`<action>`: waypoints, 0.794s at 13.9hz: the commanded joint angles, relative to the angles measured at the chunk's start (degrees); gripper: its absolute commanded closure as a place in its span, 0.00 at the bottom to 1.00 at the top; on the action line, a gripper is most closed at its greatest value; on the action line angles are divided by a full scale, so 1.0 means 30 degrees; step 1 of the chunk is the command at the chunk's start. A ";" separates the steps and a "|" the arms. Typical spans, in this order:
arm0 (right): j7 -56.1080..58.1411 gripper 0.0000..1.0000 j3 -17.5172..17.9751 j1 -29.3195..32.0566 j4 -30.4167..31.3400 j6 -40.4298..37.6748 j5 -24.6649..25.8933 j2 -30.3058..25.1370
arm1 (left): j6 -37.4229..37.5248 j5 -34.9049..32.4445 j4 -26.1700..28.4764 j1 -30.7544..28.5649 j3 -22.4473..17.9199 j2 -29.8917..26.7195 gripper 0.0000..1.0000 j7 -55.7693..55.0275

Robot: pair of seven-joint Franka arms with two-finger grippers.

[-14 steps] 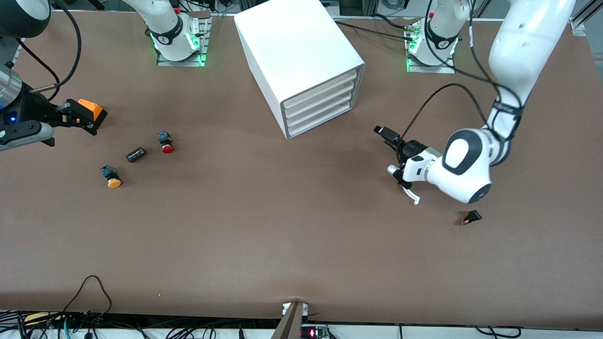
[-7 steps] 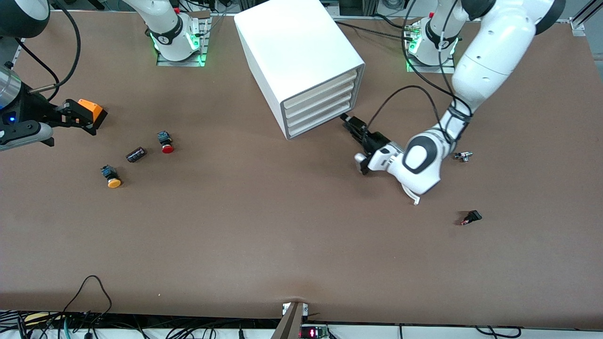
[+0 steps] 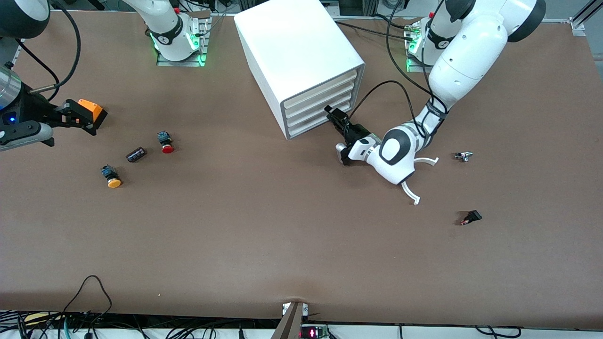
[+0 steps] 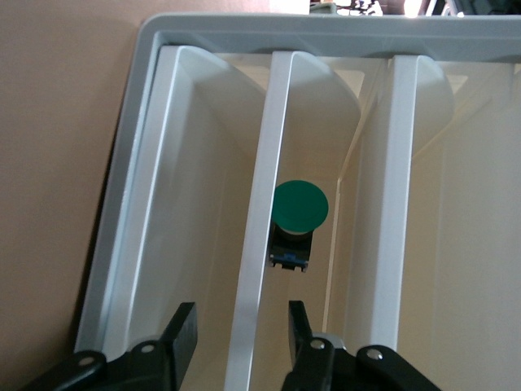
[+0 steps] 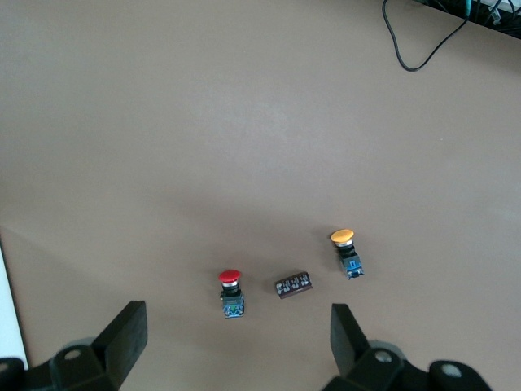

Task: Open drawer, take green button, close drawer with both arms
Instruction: 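Grip the drawer front with the left gripper and pull it open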

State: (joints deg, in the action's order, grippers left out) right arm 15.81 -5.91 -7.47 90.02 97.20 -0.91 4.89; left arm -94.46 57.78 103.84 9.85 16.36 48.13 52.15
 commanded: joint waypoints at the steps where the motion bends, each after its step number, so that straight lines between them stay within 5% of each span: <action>1: -0.0203 0.00 0.0154 0.0177 -0.0064 -0.0116 0.0215 -0.0017 | -0.0124 0.1215 0.0602 0.0466 -0.0093 -0.0018 0.52 0.0780; 8: -0.0145 0.00 0.0154 0.0235 -0.0064 -0.0087 0.0215 0.0012 | -0.0886 0.1365 0.0632 0.0879 -0.0093 0.0041 0.92 0.0868; 11: -0.0145 0.00 0.0154 0.0294 -0.0094 -0.0057 0.0215 0.0012 | -0.0798 0.1365 0.0574 0.0411 -0.0122 0.0041 0.94 0.0546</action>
State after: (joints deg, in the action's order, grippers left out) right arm 15.81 -5.94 -7.19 90.02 97.20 -0.91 4.92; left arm -95.63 60.80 104.99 11.96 16.49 48.52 54.11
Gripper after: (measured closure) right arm 0.000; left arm 0.899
